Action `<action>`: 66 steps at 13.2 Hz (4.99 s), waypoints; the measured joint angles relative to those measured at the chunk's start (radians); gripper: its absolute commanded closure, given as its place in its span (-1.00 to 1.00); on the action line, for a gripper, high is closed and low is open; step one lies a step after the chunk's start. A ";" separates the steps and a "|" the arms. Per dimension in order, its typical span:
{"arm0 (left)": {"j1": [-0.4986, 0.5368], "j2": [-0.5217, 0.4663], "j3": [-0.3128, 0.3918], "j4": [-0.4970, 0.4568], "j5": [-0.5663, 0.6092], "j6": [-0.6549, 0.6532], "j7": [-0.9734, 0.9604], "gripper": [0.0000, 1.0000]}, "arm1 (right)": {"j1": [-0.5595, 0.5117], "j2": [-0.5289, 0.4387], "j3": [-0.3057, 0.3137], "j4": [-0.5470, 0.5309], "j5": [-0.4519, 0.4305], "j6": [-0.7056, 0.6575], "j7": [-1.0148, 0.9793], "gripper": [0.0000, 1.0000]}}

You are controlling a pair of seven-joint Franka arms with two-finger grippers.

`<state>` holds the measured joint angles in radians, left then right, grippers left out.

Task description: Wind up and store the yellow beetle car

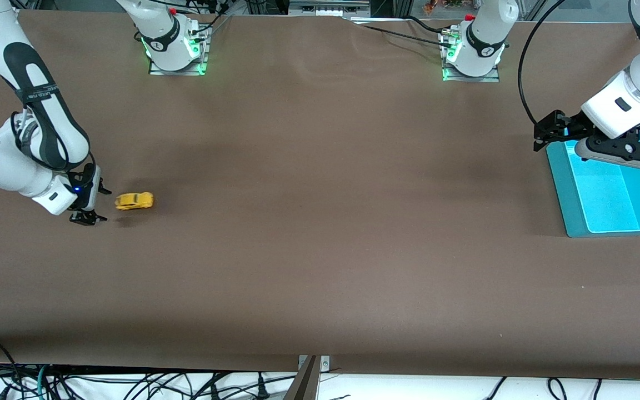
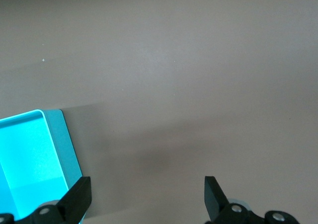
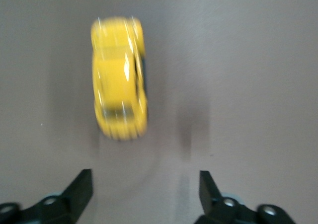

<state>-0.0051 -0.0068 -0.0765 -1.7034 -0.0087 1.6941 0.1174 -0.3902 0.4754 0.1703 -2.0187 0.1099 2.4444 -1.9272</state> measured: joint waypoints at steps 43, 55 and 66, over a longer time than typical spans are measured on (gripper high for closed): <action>0.122 0.093 0.013 -0.129 0.000 -0.069 0.694 -1.00 | 0.219 -0.564 0.023 0.251 -0.035 -0.834 1.883 -1.00; 0.376 0.174 0.016 -0.612 0.000 0.604 1.405 -1.00 | 0.218 -0.564 0.021 0.254 -0.084 -0.821 1.883 -1.00; 0.402 0.332 -0.007 -0.667 0.000 0.831 1.544 -0.29 | 0.212 -0.553 -0.002 0.300 -0.095 -0.824 1.887 -1.00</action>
<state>0.3968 0.3249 -0.0838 -2.3704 -0.0090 2.5256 1.6610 -0.1780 -0.0773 0.1685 -1.7190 0.0152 1.6206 -0.0406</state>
